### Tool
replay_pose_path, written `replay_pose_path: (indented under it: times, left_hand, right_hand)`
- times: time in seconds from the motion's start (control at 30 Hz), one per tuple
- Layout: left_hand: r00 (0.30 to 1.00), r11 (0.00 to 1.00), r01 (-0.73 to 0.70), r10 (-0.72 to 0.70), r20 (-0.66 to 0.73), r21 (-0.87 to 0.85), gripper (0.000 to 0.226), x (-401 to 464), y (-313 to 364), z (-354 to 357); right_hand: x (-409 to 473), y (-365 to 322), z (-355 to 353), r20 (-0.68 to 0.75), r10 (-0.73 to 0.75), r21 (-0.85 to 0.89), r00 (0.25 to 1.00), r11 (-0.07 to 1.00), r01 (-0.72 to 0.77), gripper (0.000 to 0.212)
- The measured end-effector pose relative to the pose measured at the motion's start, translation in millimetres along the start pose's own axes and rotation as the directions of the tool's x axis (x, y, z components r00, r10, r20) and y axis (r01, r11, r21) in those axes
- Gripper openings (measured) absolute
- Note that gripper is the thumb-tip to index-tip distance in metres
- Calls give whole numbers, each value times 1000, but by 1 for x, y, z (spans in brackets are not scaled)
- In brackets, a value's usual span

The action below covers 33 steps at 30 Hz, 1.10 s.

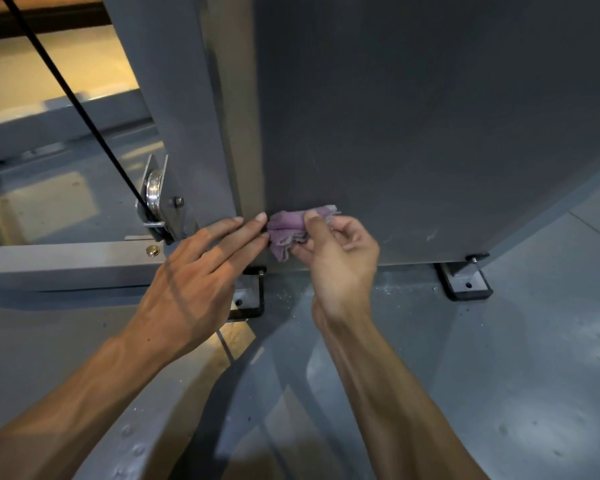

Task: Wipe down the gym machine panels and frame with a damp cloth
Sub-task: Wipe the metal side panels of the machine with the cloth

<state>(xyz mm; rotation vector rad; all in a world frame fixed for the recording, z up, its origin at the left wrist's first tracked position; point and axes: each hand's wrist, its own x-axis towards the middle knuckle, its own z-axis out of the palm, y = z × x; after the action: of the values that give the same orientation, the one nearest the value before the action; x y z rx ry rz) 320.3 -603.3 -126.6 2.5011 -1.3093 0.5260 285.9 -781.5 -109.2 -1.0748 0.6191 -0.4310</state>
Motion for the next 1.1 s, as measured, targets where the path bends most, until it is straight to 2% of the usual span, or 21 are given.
replay_pose_path:
  times: [0.07,0.17,0.23,0.3,0.4,0.47,0.57,0.67,0.73,0.87,0.93,1.03,1.1]
  left_hand:
    - [1000,1000,9,-9,8,3,62,0,2,-1]
    - [999,1000,17,-18,30,7,66,-2,2,-2]
    - [999,1000,18,-19,48,7,68,-2,1,-3]
    - [998,1000,25,-25,61,8,68,-3,1,-3]
    - [995,999,31,-31,93,9,68,-2,4,-3]
    - [994,1000,24,-25,103,11,68,0,3,0]
    - [992,1000,24,-24,122,3,68,3,4,0]
    - [993,1000,16,-16,116,8,66,3,6,0]
    - [994,1000,17,-18,112,12,66,3,7,0]
    - [992,999,28,-31,123,25,65,5,6,3]
    - [991,999,22,-25,129,28,66,7,7,4]
    - [992,1000,0,-4,126,31,66,9,8,6]
    - [991,1000,0,-3,131,28,66,9,8,6]
  right_hand:
    - [6,8,-10,-61,23,-58,998,998,-27,17]
    - [17,28,-28,-214,202,-28,956,977,-213,21]
    - [25,33,-38,-236,259,-14,937,963,-269,27]
    - [28,34,-41,-230,197,-69,953,973,-218,27]
    - [24,28,-40,-190,-16,-196,982,980,-22,25]
    - [26,27,-41,-173,-76,-253,982,967,30,27]
    - [34,38,-47,-220,-25,-294,975,955,-42,31]
    - [41,54,-55,-215,34,-347,976,932,-108,23]
    - [37,45,-52,-191,-20,-372,981,926,-54,19]
    - [35,28,-51,-126,-178,-389,976,914,116,28]
    - [40,34,-54,-157,-149,-434,976,899,68,29]
    - [47,51,-59,-207,9,-417,978,904,-96,25]
    - [46,50,-58,-202,4,-406,979,910,-88,23]
